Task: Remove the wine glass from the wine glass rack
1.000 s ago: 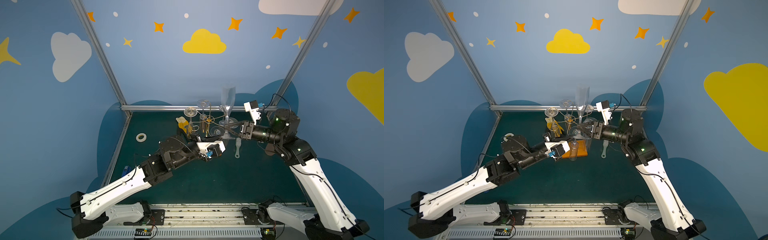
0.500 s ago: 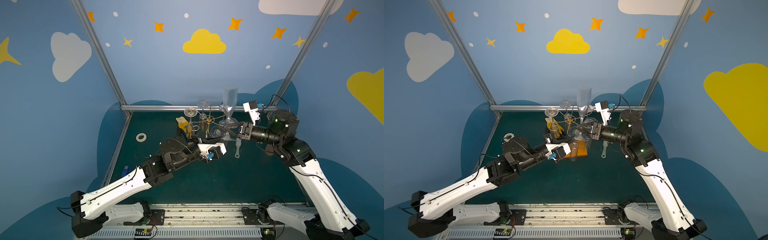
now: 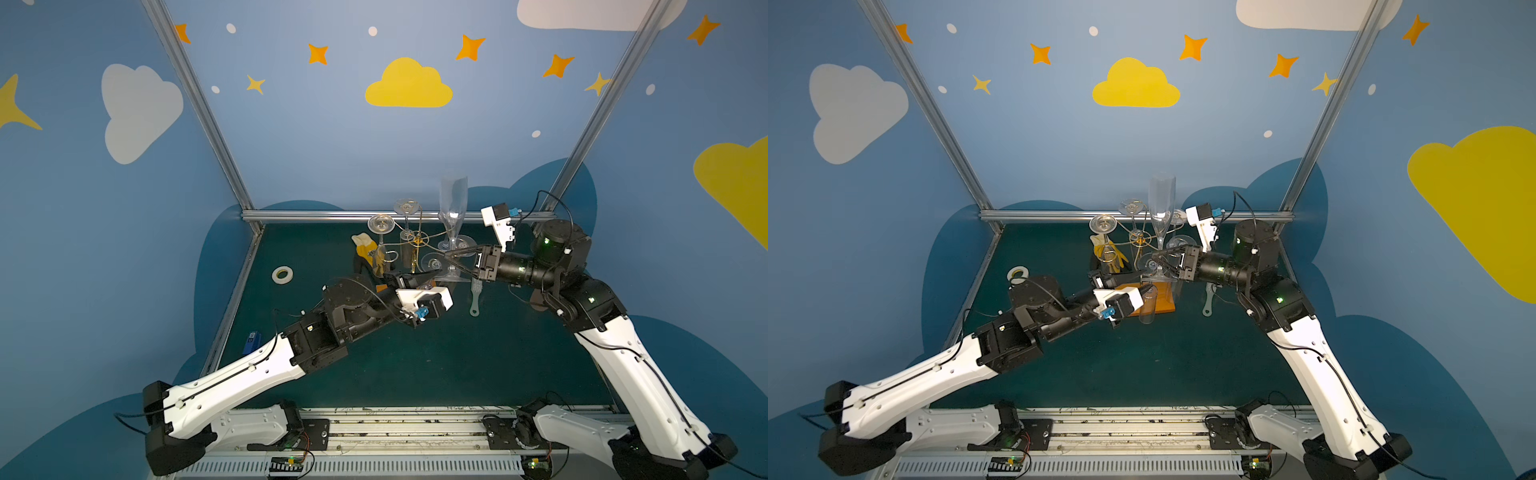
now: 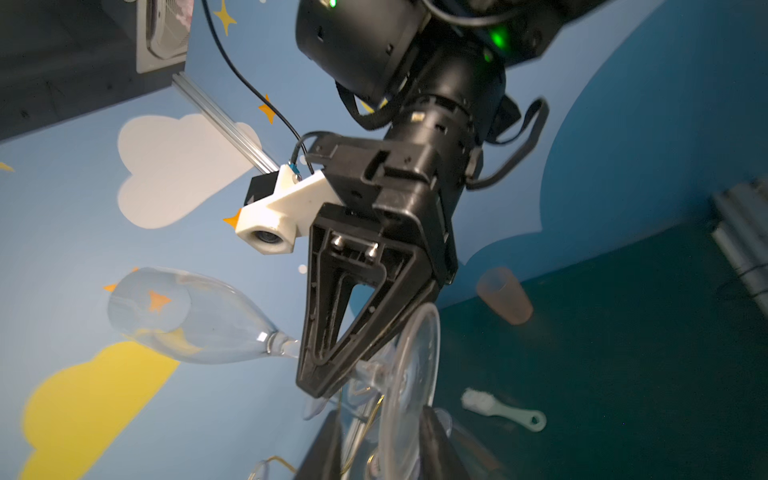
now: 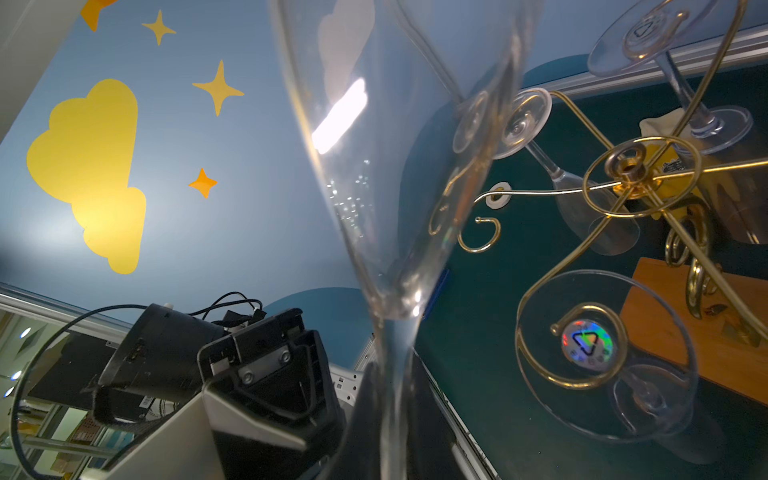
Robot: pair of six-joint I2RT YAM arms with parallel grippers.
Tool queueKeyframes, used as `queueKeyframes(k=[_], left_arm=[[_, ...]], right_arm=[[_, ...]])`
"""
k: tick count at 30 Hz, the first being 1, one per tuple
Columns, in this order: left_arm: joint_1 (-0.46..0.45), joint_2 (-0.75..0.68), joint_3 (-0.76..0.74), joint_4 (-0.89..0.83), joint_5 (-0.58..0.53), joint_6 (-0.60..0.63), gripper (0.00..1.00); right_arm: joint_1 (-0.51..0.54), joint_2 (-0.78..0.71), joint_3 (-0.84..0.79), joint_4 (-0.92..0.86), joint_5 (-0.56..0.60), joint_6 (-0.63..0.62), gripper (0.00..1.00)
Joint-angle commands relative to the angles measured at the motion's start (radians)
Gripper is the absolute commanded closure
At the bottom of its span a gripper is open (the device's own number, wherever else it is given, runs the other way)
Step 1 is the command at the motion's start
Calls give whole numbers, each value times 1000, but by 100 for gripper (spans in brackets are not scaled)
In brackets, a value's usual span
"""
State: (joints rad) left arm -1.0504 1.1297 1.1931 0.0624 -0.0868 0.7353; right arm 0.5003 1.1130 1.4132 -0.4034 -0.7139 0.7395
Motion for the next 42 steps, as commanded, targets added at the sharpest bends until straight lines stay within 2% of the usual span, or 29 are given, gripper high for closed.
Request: queueKeyframes(k=[1, 4, 5, 6, 10, 17, 24, 31, 34, 38, 42], left_arm=[[-2, -37, -14, 47, -6, -46, 39], [-3, -67, -30, 45, -4, -98, 16], [-3, -78, -39, 51, -10, -114, 2], [-3, -85, -46, 56, -18, -127, 1], [-2, -119, -63, 67, -44, -207, 1], [29, -175, -79, 91, -22, -441, 1], [106, -210, -70, 66, 46, -680, 1], [170, -214, -59, 29, 87, -832, 1], [224, -202, -57, 20, 135, -926, 1], [343, -192, -79, 79, 273, -1106, 1], [398, -179, -74, 104, 362, -1191, 1]], right_arm=[[8, -11, -2, 15, 18, -29, 100], [9, -24, 5, -3, 49, -62, 100], [9, -30, 3, -9, 63, -78, 100], [9, -37, 3, -18, 81, -95, 100], [14, -70, -10, -60, 153, -186, 100], [31, -120, -56, -62, 243, -314, 100], [70, -125, -78, -52, 319, -362, 100], [140, -122, -106, -66, 346, -409, 100], [176, -119, -107, -73, 359, -445, 100], [216, -106, -93, -84, 381, -484, 100], [240, -95, -88, -87, 396, -500, 100]])
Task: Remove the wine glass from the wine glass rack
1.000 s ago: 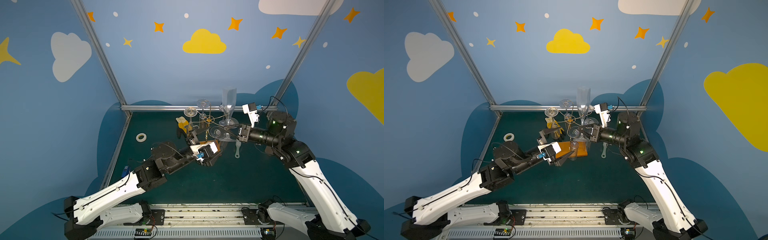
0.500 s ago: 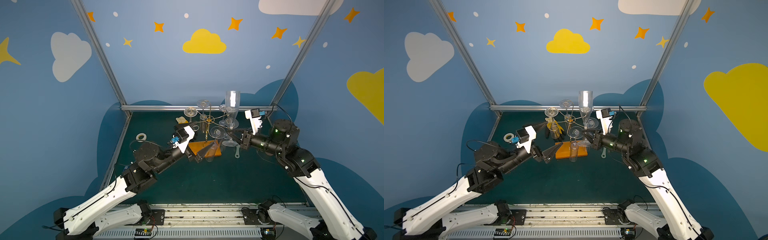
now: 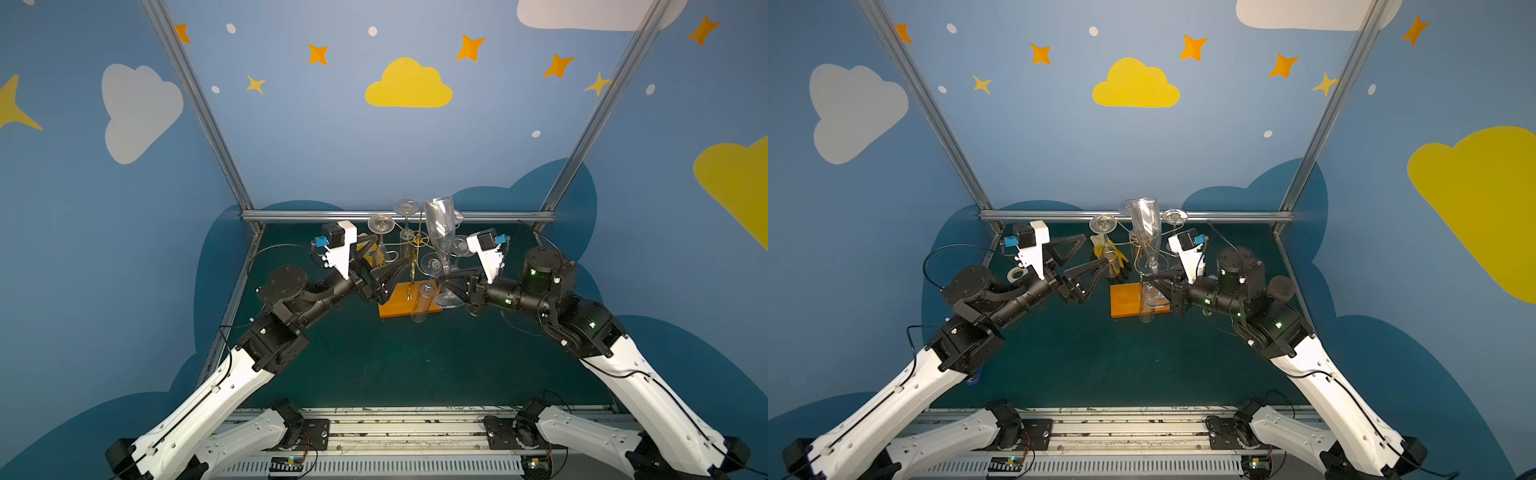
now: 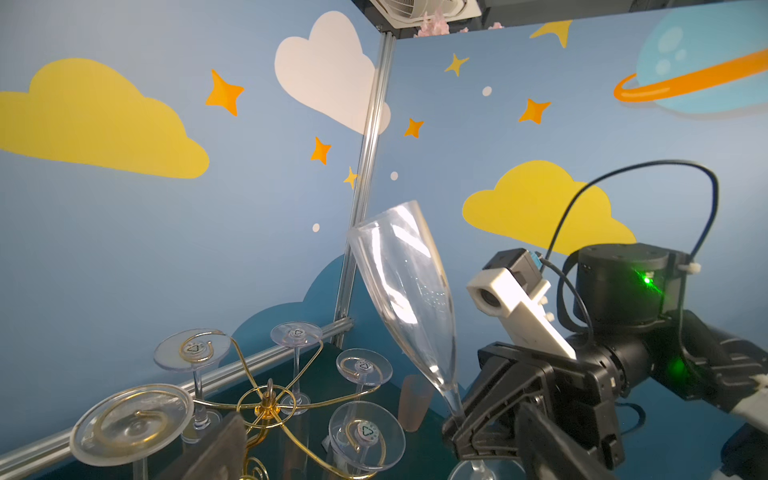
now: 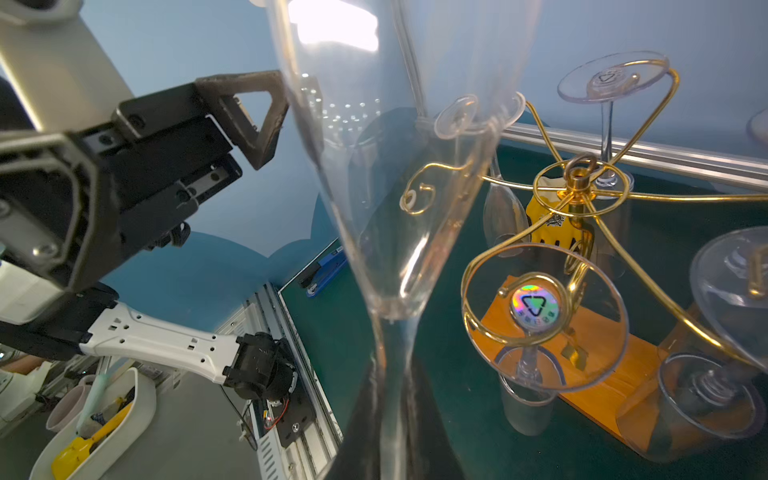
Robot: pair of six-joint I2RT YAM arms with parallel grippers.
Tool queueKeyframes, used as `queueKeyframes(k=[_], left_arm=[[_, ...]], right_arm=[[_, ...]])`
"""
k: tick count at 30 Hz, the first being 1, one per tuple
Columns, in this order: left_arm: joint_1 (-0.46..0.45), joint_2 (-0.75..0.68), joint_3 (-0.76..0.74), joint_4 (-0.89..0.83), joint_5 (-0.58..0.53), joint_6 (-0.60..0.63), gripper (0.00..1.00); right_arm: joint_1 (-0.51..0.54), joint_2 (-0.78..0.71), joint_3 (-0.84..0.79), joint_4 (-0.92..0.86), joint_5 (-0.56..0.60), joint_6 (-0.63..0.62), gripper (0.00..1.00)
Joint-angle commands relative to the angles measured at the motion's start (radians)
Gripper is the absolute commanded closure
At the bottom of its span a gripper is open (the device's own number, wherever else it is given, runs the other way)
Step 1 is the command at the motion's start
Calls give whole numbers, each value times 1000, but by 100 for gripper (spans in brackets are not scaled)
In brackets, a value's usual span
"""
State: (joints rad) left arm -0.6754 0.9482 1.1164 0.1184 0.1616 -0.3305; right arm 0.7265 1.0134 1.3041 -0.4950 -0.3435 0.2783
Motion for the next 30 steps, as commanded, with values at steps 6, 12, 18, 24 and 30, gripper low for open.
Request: queueKeyframes(k=[6, 12, 18, 24, 30], left_arm=[[86, 35, 5, 97, 228, -250, 1], [111, 53, 11, 124, 281, -325, 1], [120, 75, 22, 117, 308, -336, 1], [122, 114, 37, 144, 347, -380, 1], [122, 145, 28, 204, 332, -432, 1]], right_arm=[[46, 17, 24, 2, 34, -57, 100], [76, 16, 19, 0, 58, -72, 100], [86, 26, 10, 10, 46, -81, 100], [99, 40, 3, 25, 39, -82, 100], [130, 59, 8, 27, 20, -87, 100]])
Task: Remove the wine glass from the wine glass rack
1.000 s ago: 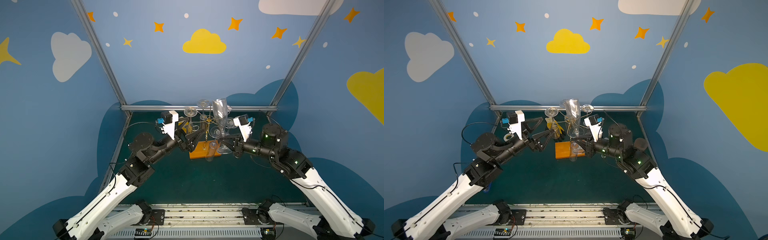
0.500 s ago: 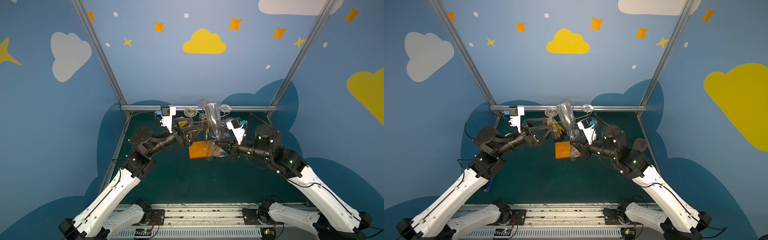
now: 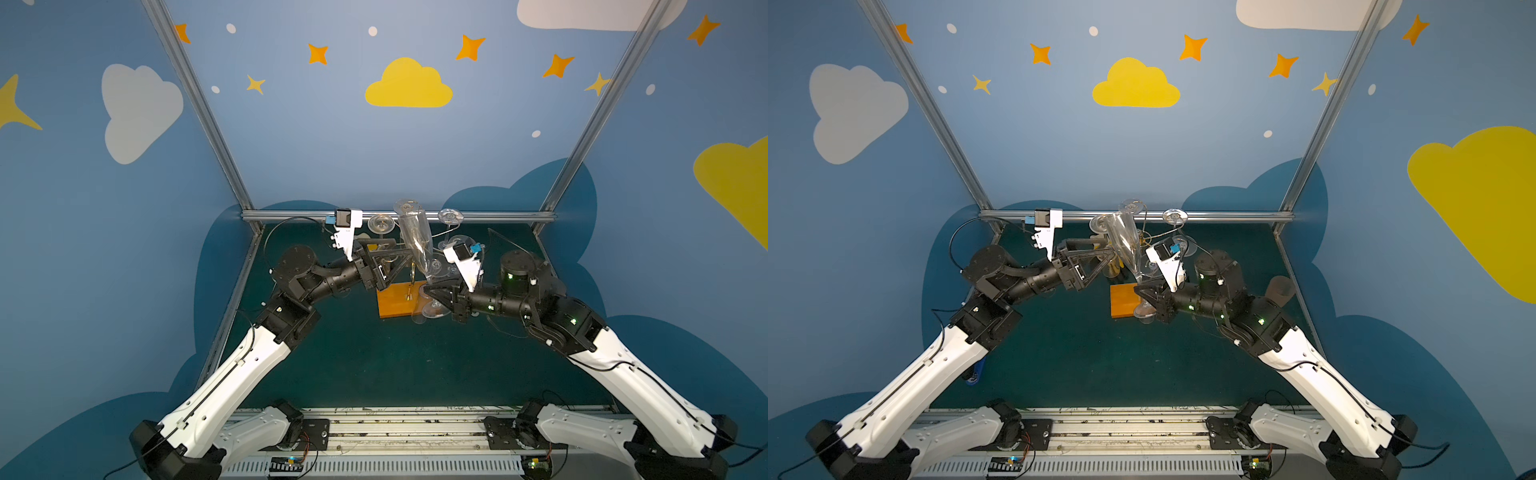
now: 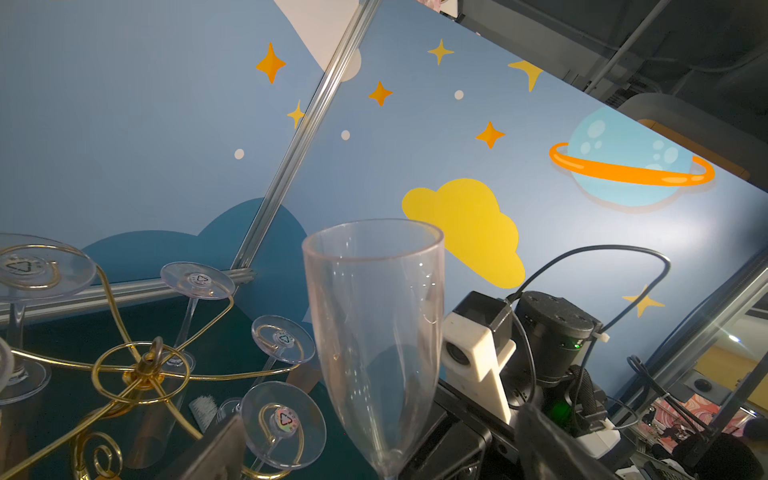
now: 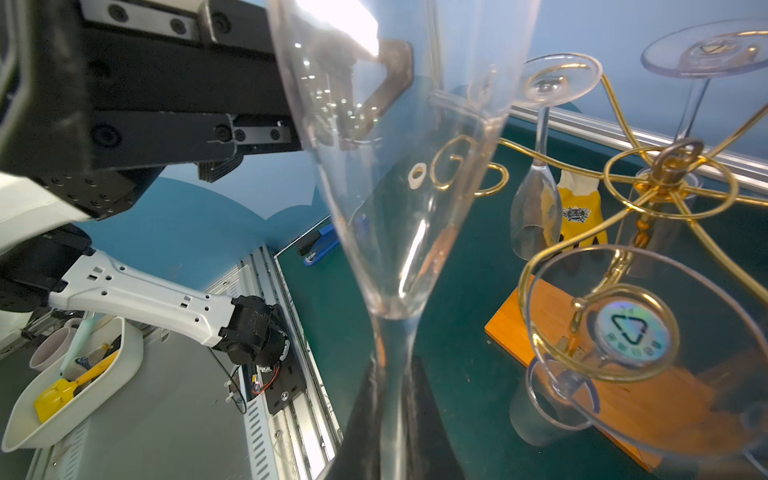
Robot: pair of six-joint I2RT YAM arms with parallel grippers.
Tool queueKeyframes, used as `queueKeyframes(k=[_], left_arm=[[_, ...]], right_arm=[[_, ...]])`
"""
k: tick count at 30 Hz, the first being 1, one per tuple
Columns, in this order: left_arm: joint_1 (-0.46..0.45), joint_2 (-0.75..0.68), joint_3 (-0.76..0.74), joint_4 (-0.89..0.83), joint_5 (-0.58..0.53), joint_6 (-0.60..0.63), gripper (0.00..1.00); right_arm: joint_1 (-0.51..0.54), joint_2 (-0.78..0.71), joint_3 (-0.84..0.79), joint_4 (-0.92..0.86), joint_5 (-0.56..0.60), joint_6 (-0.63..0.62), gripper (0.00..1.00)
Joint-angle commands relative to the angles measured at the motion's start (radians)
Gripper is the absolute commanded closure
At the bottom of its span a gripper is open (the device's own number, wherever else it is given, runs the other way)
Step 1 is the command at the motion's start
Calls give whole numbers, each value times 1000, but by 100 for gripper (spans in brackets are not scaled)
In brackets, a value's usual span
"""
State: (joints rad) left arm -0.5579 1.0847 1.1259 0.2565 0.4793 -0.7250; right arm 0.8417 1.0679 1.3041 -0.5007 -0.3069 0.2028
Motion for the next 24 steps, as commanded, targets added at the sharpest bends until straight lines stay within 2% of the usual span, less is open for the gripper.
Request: queueKeyframes(k=[1, 12, 24], left_arm=[[4, 15, 20, 73, 14, -48, 1], [4, 50, -22, 174, -4, -158, 3], [4, 59, -26, 166, 27, -145, 23]], right_arm=[[21, 8, 9, 34, -17, -11, 100], [75, 21, -22, 77, -9, 1, 100], [99, 39, -39, 99, 6, 14, 100]])
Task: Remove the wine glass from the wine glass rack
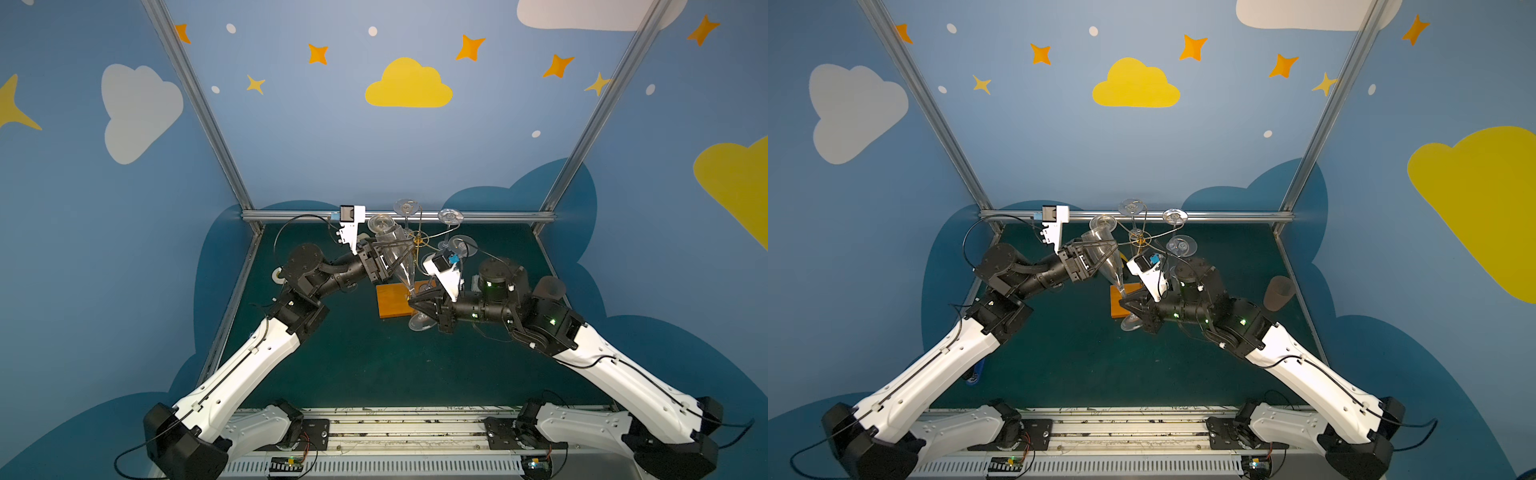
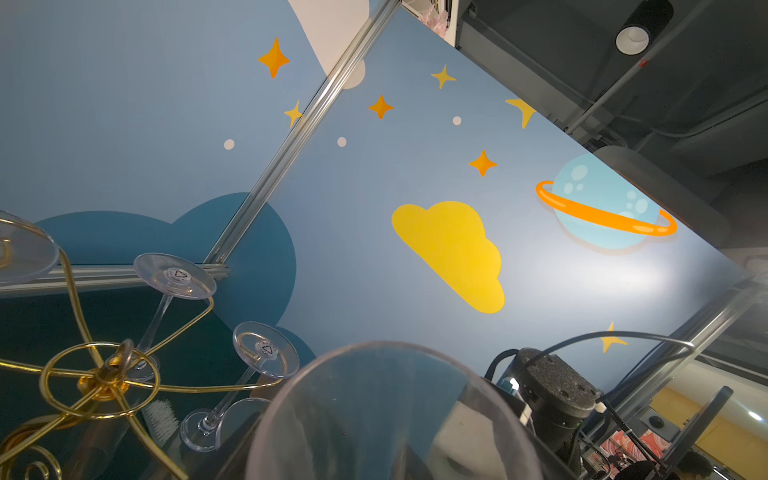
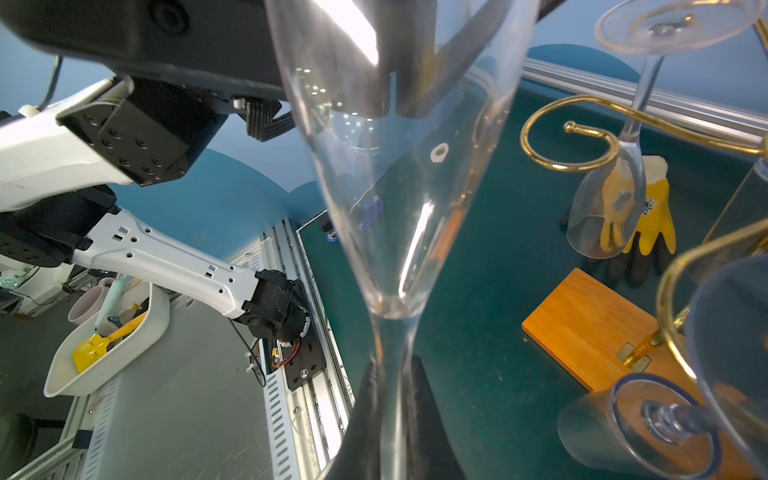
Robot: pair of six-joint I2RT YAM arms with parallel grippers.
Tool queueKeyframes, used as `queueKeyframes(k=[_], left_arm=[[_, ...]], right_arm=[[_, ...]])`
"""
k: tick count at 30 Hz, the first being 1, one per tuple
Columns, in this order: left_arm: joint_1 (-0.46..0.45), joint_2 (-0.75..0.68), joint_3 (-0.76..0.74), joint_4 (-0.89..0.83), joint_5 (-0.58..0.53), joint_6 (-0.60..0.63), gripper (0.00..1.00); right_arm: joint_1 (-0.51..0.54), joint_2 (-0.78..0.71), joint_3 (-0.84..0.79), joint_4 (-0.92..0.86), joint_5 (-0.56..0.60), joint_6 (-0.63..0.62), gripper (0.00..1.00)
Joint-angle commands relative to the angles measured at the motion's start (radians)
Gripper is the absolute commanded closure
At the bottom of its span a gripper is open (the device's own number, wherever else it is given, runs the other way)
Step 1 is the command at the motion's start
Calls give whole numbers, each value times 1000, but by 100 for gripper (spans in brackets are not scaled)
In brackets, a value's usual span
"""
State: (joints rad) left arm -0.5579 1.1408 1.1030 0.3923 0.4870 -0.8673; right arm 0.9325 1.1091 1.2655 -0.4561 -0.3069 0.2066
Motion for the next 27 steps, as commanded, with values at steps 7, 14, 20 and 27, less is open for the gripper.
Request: queueKeyframes(k=[7, 14, 20, 27], left_arm=[[4, 5, -16, 51, 23, -22, 43], [4, 3, -14, 48, 36, -22, 54], [4, -53, -25, -20, -10, 53, 53], [4, -158, -27, -188, -65, 225, 53]], right_arm=[[15, -3, -13, 60, 30, 15, 100], [20, -13, -20, 57, 47, 18, 100], [22, -61, -12, 10, 159, 19, 12], [16, -221, -57, 48, 349, -42, 11]])
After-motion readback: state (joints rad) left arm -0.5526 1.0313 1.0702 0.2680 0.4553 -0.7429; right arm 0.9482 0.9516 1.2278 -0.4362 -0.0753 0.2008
